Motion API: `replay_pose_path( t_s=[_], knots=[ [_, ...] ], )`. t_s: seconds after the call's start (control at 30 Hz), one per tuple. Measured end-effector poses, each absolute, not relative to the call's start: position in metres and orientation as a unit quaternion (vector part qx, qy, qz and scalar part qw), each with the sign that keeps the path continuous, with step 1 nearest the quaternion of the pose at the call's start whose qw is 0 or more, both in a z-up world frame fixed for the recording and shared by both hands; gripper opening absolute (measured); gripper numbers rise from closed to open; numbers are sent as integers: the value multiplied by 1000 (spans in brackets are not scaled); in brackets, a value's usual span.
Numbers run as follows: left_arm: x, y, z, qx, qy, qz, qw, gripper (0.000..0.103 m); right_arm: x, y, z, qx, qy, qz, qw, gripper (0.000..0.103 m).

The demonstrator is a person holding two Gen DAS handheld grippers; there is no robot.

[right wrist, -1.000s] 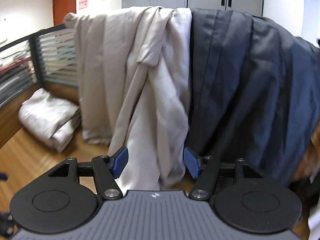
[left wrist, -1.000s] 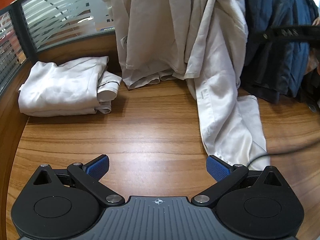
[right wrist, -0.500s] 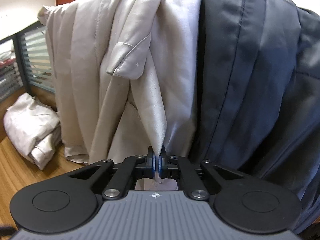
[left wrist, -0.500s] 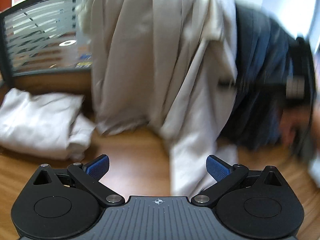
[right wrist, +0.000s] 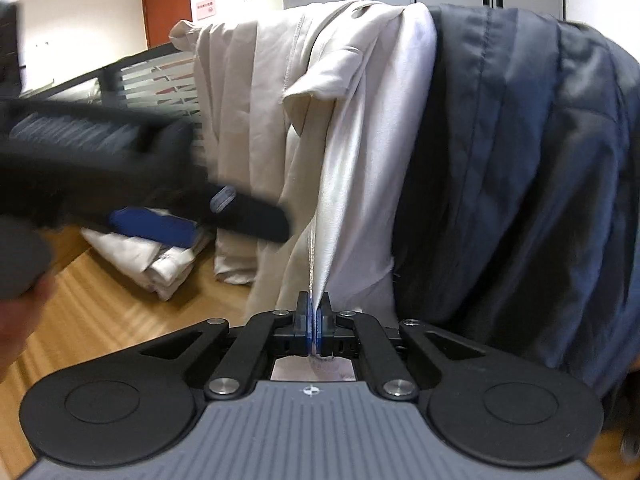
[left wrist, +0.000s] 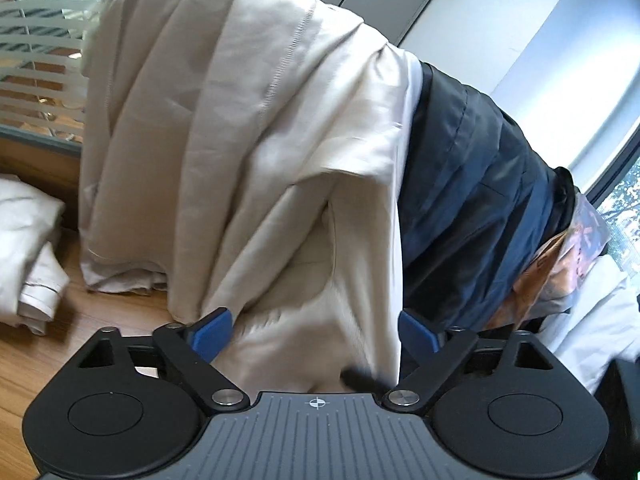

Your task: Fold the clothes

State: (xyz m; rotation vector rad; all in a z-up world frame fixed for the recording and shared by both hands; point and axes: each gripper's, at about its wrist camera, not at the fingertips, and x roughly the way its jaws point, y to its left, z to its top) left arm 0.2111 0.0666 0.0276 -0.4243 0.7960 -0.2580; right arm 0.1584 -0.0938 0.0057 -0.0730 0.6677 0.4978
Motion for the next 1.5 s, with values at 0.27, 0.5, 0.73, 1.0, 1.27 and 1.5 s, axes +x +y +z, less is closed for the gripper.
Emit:
replay_pose_path(
  t_s=[0.27,0.5,0.73,1.0,1.27,1.5],
  knots=[
    [211,46,21,-220,401,-128,880,75,99,-106,10,-18,347,275,897,3],
    [207,27,-3,-191,439,-137,867,30,50,-110,7,-19,377,314,871,3],
    [168,2,-32,-147,459,-137,866,7,16,-135,-14,-28,430,328,841,3],
    [121,-17,-60,-118,475,-109,865,7,3,-179,-32,-33,469,342,814,3],
    [88,-29,-86,-114,504,-77,853,5,9,-187,-48,-60,486,363,793,4],
    [58,-29,-107,-98,531,-47,841,5,6,-184,-51,-82,496,391,771,11]
  ],
)
